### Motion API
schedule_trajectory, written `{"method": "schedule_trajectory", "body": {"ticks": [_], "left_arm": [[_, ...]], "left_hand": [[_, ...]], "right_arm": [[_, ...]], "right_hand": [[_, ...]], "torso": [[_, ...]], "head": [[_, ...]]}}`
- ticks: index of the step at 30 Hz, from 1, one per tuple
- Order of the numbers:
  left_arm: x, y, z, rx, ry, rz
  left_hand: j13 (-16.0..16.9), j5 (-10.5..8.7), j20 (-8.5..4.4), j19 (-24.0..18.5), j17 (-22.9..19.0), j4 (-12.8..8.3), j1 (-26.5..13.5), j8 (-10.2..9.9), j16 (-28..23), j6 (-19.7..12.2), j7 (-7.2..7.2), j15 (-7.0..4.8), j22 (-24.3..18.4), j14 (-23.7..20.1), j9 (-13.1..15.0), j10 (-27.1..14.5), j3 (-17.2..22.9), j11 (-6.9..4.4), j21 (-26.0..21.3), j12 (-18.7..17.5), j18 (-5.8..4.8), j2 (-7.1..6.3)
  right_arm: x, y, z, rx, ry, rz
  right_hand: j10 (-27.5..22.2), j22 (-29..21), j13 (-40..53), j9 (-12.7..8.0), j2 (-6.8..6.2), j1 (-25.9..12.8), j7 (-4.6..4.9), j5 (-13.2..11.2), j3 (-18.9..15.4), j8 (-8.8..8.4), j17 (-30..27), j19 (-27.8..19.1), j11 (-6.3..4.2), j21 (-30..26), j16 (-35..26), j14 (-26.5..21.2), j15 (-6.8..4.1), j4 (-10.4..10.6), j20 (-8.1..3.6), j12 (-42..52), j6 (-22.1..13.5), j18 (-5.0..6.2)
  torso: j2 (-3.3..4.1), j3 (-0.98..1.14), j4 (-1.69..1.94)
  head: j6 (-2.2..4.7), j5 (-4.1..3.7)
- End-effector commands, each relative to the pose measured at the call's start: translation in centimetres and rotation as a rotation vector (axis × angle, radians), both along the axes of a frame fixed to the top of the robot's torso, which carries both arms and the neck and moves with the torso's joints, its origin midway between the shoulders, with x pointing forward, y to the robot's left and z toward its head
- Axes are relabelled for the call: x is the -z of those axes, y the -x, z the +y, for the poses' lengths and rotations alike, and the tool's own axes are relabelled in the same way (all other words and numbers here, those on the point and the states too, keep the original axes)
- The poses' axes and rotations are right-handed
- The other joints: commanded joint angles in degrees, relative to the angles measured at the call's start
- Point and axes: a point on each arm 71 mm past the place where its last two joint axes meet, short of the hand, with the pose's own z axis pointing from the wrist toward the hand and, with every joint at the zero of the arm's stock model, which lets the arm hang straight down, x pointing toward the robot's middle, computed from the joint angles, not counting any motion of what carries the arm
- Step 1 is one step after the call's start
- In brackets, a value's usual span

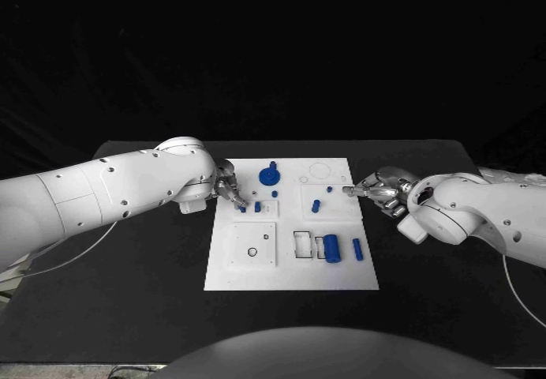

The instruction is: Assemble the parts on the task board

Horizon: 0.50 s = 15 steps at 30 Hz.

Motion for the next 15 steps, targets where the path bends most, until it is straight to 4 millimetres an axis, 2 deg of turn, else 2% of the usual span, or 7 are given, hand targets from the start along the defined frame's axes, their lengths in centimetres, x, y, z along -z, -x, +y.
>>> {"method": "schedule_trajectory", "body": {"ticks": [1, 15], "left_arm": [[0.2, 0.11, -0.11, 0.015, -0.015, 0.015], [0.32, 0.1, -0.15, 0.019, -0.021, 0.022]], "left_hand": [[15.1, 0.02, -0.13, 6.0, 15.1, 0.0, 0.1, 0.2, 0.1, 0.4, -0.05, 0.0, 15.1, 6.0, 0.1, 6.1, 0.5, -0.31, 0.1, 0.3, -0.42, 0.42], [15.1, -0.18, -0.11, 6.0, 15.1, 0.0, 0.1, 0.1, 0.1, 0.3, 0.01, 0.01, 15.1, 6.0, 0.0, 6.1, 0.7, -0.26, 0.1, 0.3, -0.42, 0.4]], "right_arm": [[0.07, 0.11, 0.1, -0.014, 0.002, 0.009], [0.07, 0.12, 0.13, -0.015, 0.002, 0.009]], "right_hand": [[6.0, 15.1, 15.1, 0.1, 0.46, -0.1, 0.43, 0.3, -0.2, 0.39, 15.1, 6.0, 0.47, 0.3, 0.2, 6.2, 0.38, 0.1, 0.24, 0.2, -0.3, -0.39], [6.0, 15.1, 15.1, 0.1, 0.46, -0.1, 0.43, 0.3, -0.2, 0.39, 15.1, 6.0, 0.47, 0.3, 0.2, 6.2, 0.38, 0.1, 0.24, 0.2, -0.3, -0.39]], "torso": [[-0.02, -0.02, -0.02], [-0.06, -0.01, 0.05]], "head": [[-0.04, 0.03], [-0.12, -0.02]]}}
